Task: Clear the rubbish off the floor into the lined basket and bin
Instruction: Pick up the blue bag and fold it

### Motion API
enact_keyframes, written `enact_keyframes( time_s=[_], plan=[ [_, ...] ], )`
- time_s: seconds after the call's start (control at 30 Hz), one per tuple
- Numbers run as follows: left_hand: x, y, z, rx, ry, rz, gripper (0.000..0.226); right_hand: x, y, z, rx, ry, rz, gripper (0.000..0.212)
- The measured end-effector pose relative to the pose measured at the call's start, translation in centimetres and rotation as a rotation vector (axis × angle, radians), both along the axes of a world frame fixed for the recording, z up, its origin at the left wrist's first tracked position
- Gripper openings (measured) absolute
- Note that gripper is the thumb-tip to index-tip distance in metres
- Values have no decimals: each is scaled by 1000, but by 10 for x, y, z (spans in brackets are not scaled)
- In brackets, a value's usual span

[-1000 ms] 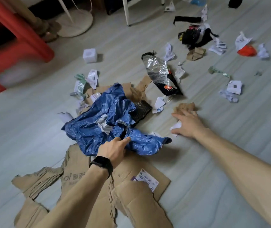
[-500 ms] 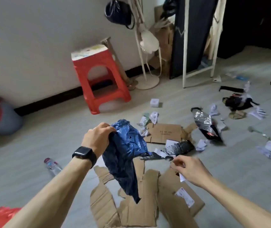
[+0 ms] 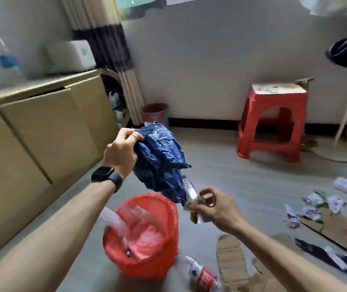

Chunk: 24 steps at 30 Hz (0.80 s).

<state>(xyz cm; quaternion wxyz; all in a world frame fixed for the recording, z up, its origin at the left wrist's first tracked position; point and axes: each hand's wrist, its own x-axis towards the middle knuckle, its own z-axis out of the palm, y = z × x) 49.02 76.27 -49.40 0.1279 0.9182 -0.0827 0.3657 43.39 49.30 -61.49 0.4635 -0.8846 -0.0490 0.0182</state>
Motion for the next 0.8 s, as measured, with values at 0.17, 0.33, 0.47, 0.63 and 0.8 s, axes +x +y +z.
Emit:
enact_keyframes(
  time_s=[0.17,0.33,0.47,0.63,0.8],
  plan=[
    [-10,74,-21,-164,-30,157,41,14,112,-42,140,173,96,52],
    [-4,64,-24,-461,-5,178,50,17,112,-41,92,168,156,80],
    [-4,13,-22,-548,112,57,47,13,69,3,110,-47,34,110],
    [-4,-93,-13,-329,261,-342,39,-17,-30,71,213,-408,-228,98],
    [-7,-185,-15,-98,490,-585,42,-55,-129,89,-43,-594,-448,20]
  ],
)
